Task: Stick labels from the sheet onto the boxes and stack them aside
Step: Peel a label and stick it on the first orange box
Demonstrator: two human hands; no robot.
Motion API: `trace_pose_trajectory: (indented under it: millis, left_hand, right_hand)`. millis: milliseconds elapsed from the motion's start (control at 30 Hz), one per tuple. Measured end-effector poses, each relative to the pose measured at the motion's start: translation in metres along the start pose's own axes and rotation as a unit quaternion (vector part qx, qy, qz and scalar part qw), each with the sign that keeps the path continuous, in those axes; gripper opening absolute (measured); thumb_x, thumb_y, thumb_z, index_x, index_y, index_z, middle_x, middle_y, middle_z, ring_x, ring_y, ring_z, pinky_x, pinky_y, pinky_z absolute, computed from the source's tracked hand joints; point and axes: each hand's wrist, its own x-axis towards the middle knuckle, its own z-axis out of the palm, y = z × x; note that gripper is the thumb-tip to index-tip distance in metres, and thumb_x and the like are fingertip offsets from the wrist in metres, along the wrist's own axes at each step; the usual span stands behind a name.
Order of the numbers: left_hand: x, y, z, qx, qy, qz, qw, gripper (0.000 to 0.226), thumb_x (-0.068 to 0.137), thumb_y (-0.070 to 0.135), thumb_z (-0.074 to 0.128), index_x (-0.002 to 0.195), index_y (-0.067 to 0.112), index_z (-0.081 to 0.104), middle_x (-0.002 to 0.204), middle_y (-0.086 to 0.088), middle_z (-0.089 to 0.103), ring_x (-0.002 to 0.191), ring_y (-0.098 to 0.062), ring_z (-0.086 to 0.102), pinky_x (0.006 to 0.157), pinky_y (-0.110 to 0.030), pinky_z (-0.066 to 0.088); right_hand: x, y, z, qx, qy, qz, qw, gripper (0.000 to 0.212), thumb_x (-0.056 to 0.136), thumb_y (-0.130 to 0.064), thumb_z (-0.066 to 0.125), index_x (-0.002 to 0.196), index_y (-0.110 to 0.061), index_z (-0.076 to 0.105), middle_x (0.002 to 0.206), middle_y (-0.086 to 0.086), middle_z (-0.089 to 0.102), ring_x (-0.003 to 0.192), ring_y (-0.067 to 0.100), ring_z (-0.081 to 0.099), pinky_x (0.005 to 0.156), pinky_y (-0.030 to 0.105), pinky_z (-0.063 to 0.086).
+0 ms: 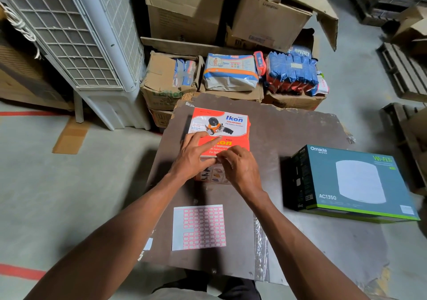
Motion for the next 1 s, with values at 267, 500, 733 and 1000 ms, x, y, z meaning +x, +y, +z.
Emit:
trace_pose_trajectory:
  millis: [267, 500, 733, 1000]
  left_hand:
    - [0.001, -0.001, 0.0, -0.005, 0.008, 0.0, 1.0, 0.074, 0.084, 0.031, 0.08, 0.149, 0.042, 0.047, 0.142, -0.006, 0.045, 0.135, -0.025, 0.033, 0.111, -0.052, 0.043]
    - [0.0, -0.001, -0.001, -0.009, -0.007, -0.008, 1.0, 0.073, 0.086, 0.026, 0.077, 0.15, 0.043, 0.045, 0.145, -0.005, 0.041, 0.139, -0.023, 0.029, 0.109, -0.051, 0.045]
    - [0.004, -0.003, -0.003, -0.017, -0.017, -0.014, 1.0, 0.08, 0.082, 0.025, 0.08, 0.15, 0.042, 0.043, 0.143, -0.001, 0.043, 0.137, -0.023, 0.032, 0.11, -0.054, 0.044]
    - [0.001, -0.008, -0.009, -0.105, -0.034, -0.038, 0.993, 0.113, 0.076, 0.024, 0.082, 0.156, 0.055, 0.007, 0.16, 0.007, 0.023, 0.147, -0.018, 0.029, 0.104, -0.05, 0.051]
  right_hand:
    - [0.001, 0.001, -0.005, 0.047, -0.025, 0.02, 0.998, 0.029, 0.083, -0.016, 0.081, 0.11, -0.018, 0.072, 0.104, 0.004, 0.07, 0.089, 0.024, 0.064, 0.074, 0.037, 0.055]
    - [0.003, 0.0, 0.001, -0.022, -0.026, 0.001, 0.999, 0.019, 0.09, -0.032, 0.077, 0.107, -0.023, 0.074, 0.106, 0.003, 0.071, 0.088, 0.025, 0.065, 0.072, 0.037, 0.052]
    - [0.006, -0.001, -0.005, -0.063, -0.045, -0.034, 0.996, 0.065, 0.077, -0.024, 0.086, 0.135, -0.026, 0.056, 0.153, 0.012, 0.047, 0.142, 0.044, 0.039, 0.106, 0.06, 0.04]
    - [0.004, 0.008, -0.001, -0.166, -0.163, -0.065, 0.97, 0.092, 0.095, -0.042, 0.067, 0.16, -0.046, 0.003, 0.168, 0.018, 0.015, 0.151, 0.054, 0.008, 0.117, 0.07, 0.021]
